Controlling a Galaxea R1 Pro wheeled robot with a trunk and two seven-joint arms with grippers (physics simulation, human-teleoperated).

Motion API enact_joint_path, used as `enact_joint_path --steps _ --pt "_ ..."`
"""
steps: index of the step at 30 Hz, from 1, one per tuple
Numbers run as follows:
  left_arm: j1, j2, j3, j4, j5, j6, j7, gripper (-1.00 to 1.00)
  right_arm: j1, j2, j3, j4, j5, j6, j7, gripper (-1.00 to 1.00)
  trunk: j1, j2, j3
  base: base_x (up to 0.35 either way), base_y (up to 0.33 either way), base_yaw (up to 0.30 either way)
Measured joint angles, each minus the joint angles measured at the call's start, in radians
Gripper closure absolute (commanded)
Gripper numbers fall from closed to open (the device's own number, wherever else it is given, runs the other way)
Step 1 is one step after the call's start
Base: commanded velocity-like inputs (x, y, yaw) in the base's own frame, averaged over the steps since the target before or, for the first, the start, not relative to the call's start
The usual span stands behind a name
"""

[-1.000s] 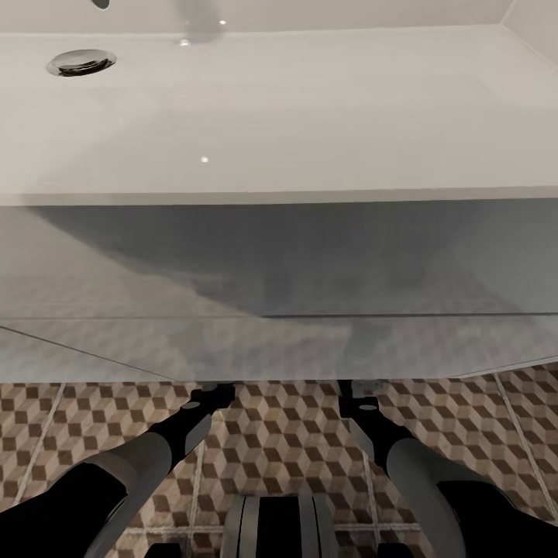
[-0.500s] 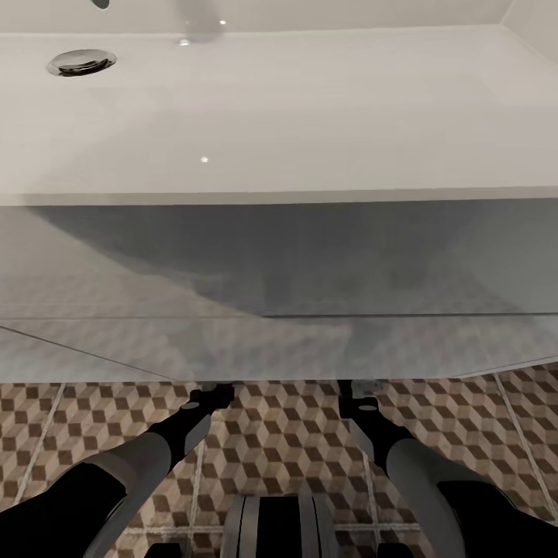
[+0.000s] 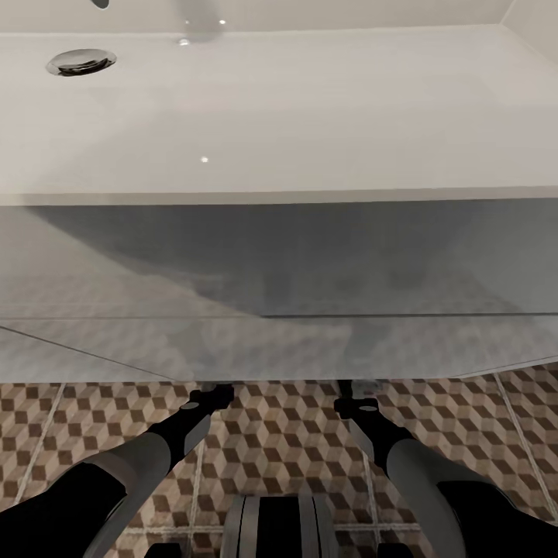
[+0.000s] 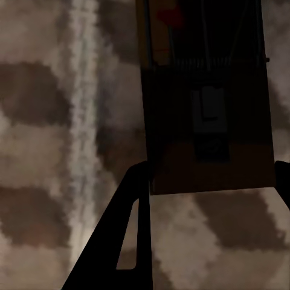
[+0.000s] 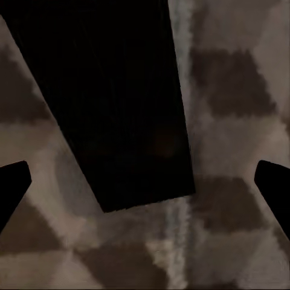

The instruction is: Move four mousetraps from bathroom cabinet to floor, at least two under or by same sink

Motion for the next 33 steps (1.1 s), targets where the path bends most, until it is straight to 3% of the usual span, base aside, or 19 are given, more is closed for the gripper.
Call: enact_joint_path --steps 33 --pt "0.0 0.001 0.0 0.002 0.001 -0.001 -0.004 1.0 0.0 0.001 0.0 0.0 0.0 -0.003 0.0 -1.0 0.0 0.0 0.0 0.0 0.0 0.0"
